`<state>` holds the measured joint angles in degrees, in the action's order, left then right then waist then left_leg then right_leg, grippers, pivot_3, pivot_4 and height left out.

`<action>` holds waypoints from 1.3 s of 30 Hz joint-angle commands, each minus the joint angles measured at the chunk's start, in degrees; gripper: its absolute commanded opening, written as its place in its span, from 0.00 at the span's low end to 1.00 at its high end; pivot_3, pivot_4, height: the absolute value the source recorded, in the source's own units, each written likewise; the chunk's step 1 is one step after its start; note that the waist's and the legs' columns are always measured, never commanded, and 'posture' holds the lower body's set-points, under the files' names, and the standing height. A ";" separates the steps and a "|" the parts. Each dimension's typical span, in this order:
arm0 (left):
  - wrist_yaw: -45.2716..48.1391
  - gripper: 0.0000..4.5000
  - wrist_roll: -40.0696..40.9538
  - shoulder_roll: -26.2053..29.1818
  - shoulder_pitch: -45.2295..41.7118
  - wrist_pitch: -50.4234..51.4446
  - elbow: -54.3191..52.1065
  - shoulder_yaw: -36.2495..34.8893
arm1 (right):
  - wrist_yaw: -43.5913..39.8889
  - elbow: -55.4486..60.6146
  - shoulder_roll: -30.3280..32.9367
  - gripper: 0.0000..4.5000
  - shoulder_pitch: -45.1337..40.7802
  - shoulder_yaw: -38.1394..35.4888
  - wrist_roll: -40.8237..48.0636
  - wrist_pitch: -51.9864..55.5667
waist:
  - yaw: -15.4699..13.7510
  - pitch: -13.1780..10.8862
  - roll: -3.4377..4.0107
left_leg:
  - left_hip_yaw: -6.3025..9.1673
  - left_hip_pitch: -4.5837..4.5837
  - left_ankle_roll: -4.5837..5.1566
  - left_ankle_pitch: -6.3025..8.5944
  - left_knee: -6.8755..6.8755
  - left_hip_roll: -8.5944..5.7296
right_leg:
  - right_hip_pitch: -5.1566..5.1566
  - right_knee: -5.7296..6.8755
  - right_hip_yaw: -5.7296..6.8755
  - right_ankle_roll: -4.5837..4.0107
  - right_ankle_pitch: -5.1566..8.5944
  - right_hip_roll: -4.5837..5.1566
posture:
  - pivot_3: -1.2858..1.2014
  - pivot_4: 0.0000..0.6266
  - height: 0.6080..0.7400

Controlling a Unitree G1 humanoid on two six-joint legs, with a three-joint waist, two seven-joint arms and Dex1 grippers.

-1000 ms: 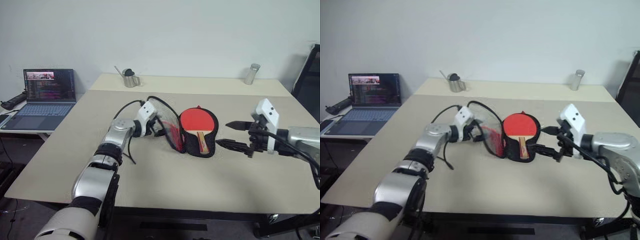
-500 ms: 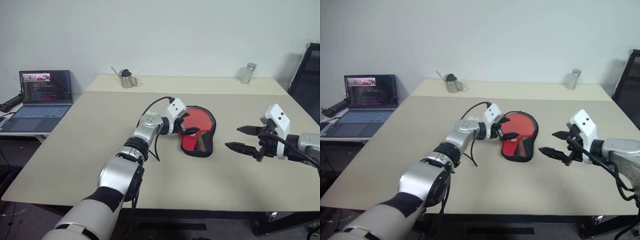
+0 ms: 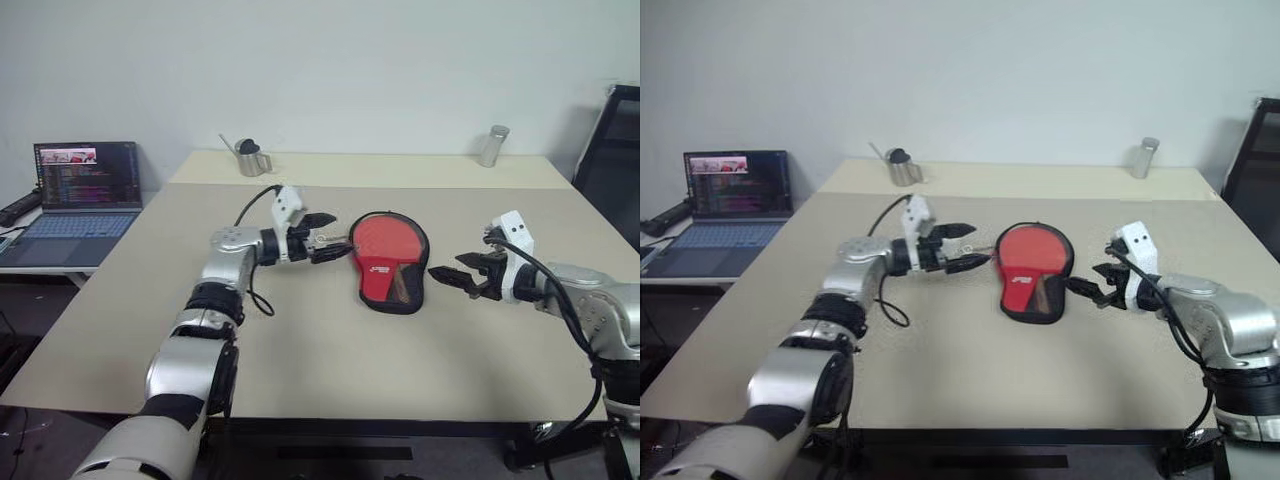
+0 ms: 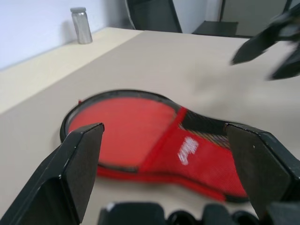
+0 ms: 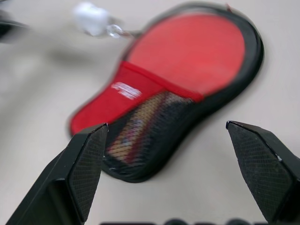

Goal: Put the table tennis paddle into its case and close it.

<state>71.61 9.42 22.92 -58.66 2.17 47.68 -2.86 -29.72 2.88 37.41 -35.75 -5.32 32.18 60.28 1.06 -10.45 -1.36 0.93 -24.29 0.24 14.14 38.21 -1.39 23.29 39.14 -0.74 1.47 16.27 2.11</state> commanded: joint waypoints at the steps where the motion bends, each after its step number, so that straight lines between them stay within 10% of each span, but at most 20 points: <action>1: 2.24 1.00 3.70 4.06 4.09 7.18 -14.35 -0.30 | 3.09 -5.61 -3.21 0.98 -4.38 -0.12 -3.14 -2.79 | 0.03 0.00 0.00 | -0.01 0.00 -0.01 -0.01 0.00 0.00 | 0.00 0.00 -0.02 0.00 0.00 0.00 | 0.52 0.24 1.00; 13: -3.41 1.00 8.66 9.71 10.00 18.00 -32.96 -1.12 | 3.86 -24.06 -13.21 0.98 -11.35 4.24 -12.12 -12.02 | 0.67 0.01 0.02 | -0.03 0.03 0.03 0.02 0.08 0.00 | 0.00 0.18 -0.04 0.00 0.00 0.00 | 0.52 0.24 1.00; 32: -4.28 1.00 8.26 10.55 9.20 16.97 -32.59 -0.01 | 4.08 -44.68 -19.96 0.98 -18.05 0.11 -15.19 -17.81 | 1.01 0.03 0.01 | -0.17 0.52 -0.05 -0.08 0.12 0.02 | -0.04 0.85 -0.20 -0.02 0.00 -0.01 | 0.52 0.24 1.00; 39: -4.13 1.00 8.07 11.16 9.84 16.64 -32.55 0.14 | 4.08 -43.32 -22.63 0.53 -17.50 0.27 -15.77 -16.67 | 1.68 0.03 0.01 | -0.16 0.52 -0.05 -0.08 0.16 0.04 | -0.06 0.87 -0.19 -0.02 0.00 -0.02 | 0.52 0.24 1.00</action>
<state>67.57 16.93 32.98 -48.02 19.57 16.60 -2.59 -25.73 -40.98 15.55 -53.37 -5.49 16.61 42.87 2.74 -10.42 -1.36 0.77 -23.77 0.19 14.06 38.36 -1.34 23.23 40.00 -0.93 1.46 16.27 2.08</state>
